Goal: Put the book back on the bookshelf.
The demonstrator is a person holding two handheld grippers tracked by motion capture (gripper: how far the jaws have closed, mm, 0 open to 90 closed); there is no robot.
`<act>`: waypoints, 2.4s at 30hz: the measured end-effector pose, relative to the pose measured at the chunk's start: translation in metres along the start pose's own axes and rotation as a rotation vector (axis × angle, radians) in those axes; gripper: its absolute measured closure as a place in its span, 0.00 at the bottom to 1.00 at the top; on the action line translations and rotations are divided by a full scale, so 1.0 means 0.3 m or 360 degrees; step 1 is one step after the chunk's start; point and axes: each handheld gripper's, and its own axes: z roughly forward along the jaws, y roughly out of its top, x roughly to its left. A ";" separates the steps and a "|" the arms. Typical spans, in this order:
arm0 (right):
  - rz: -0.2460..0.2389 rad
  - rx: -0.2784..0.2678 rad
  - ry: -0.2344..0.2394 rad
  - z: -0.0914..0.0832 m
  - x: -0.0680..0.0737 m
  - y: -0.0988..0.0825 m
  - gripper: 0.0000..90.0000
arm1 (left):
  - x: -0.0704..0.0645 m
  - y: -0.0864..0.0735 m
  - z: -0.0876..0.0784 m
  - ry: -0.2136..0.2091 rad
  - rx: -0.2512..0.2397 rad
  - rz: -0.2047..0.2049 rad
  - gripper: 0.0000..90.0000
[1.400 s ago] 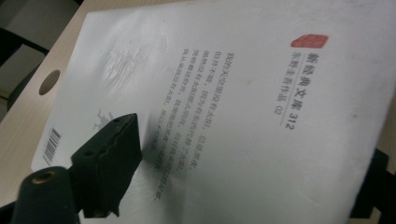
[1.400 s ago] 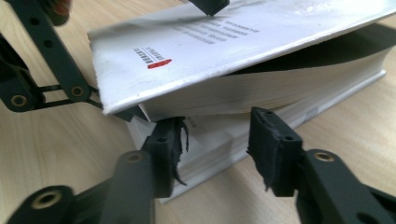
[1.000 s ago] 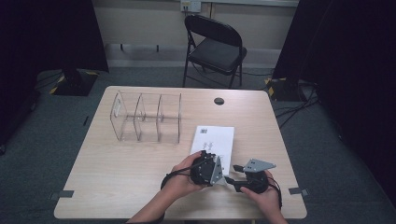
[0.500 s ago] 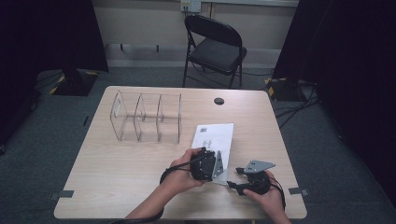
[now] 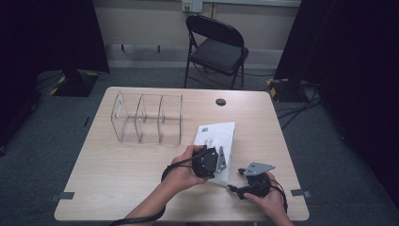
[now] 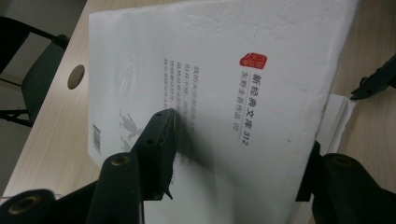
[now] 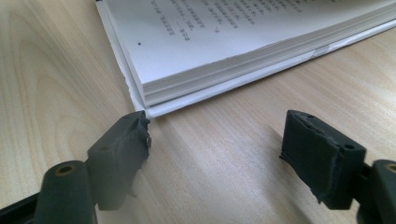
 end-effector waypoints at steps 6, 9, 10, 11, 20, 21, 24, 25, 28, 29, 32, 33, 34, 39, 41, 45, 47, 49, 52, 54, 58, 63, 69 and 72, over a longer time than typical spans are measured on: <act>-0.0015 0.0008 0.0015 -0.001 0.001 -0.003 0.19 | 0.041 0.024 -0.024 0.0002 0.0018 -0.0051 0.55; -0.0012 0.0015 0.0009 0.000 0.004 -0.002 0.18 | 0.052 0.038 -0.029 -0.0006 0.0039 -0.0060 0.56; -0.0009 0.0016 0.0006 0.002 0.004 -0.001 0.17 | 0.051 0.040 -0.028 -0.0006 0.0044 -0.0063 0.56; -0.0006 0.0016 0.0003 0.003 0.004 0.000 0.17 | 0.051 0.042 -0.029 -0.0009 0.0052 -0.0064 0.56; -0.0011 0.0005 -0.0032 0.025 -0.003 0.020 0.17 | 0.045 0.075 -0.041 -0.0036 0.0075 -0.0086 0.56; -0.0015 0.0002 -0.0033 0.027 -0.003 0.021 0.17 | 0.045 0.081 -0.043 -0.0047 0.0077 -0.0099 0.56; -0.0054 -0.0012 -0.0066 0.032 -0.001 0.027 0.17 | 0.044 0.094 -0.050 -0.0063 0.0092 -0.0116 0.56; -0.0076 -0.0022 -0.0091 0.032 0.000 0.029 0.17 | 0.041 0.097 -0.051 -0.0062 0.0093 -0.0123 0.56; -0.0131 -0.0044 -0.0126 0.038 0.006 0.035 0.17 | 0.037 0.104 -0.055 -0.0076 0.0093 -0.0130 0.56; -0.0154 -0.0053 -0.0136 0.040 0.008 0.036 0.18 | 0.035 0.105 -0.056 -0.0077 0.0100 -0.0135 0.56; -0.0180 -0.0065 -0.0162 0.043 0.014 0.038 0.18 | 0.035 0.110 -0.056 -0.0076 0.0102 -0.0118 0.56; -0.0191 -0.0065 -0.0168 0.043 0.013 0.039 0.19 | 0.035 0.110 -0.056 -0.0075 0.0101 -0.0123 0.56; -0.0190 -0.0066 -0.0173 0.043 0.012 0.039 0.20 | 0.035 0.111 -0.057 -0.0072 0.0104 -0.0124 0.56; -0.0199 -0.0080 -0.0201 0.038 0.002 0.037 0.24 | 0.031 0.120 -0.060 -0.0088 0.0122 -0.0118 0.56; -0.0206 -0.0080 -0.0217 0.035 0.000 0.038 0.24 | 0.031 0.127 -0.061 -0.0096 0.0130 -0.0121 0.56; -0.0244 -0.0098 -0.0231 0.029 0.004 0.044 0.26 | 0.034 0.135 -0.062 -0.0098 0.0141 -0.0132 0.56; -0.0252 -0.0105 -0.0243 0.027 0.006 0.046 0.26 | 0.036 0.139 -0.062 -0.0098 0.0154 -0.0128 0.56; -0.0268 -0.0108 -0.0245 0.024 0.010 0.048 0.26 | 0.038 0.141 -0.062 -0.0095 0.0153 -0.0135 0.56; -0.0301 -0.0122 -0.0243 0.020 0.018 0.053 0.28 | 0.041 0.141 -0.062 -0.0102 0.0144 -0.0142 0.56; -0.0305 -0.0135 -0.0242 0.018 0.021 0.055 0.28 | 0.039 0.142 -0.062 -0.0103 0.0155 -0.0134 0.56; -0.0352 -0.0149 -0.0267 0.012 0.034 0.064 0.28 | 0.040 0.151 -0.061 -0.0111 0.0179 -0.0117 0.56; -0.0418 -0.0187 -0.0292 -0.005 0.034 0.074 0.30 | 0.042 0.161 -0.063 -0.0111 0.0175 -0.0140 0.56; -0.0446 -0.0191 -0.0304 -0.011 0.033 0.075 0.30 | 0.048 0.163 -0.064 -0.0111 0.0166 -0.0159 0.56; -0.0414 -0.0175 -0.0292 -0.008 0.033 0.070 0.29 | 0.050 0.160 -0.067 -0.0116 0.0166 -0.0171 0.56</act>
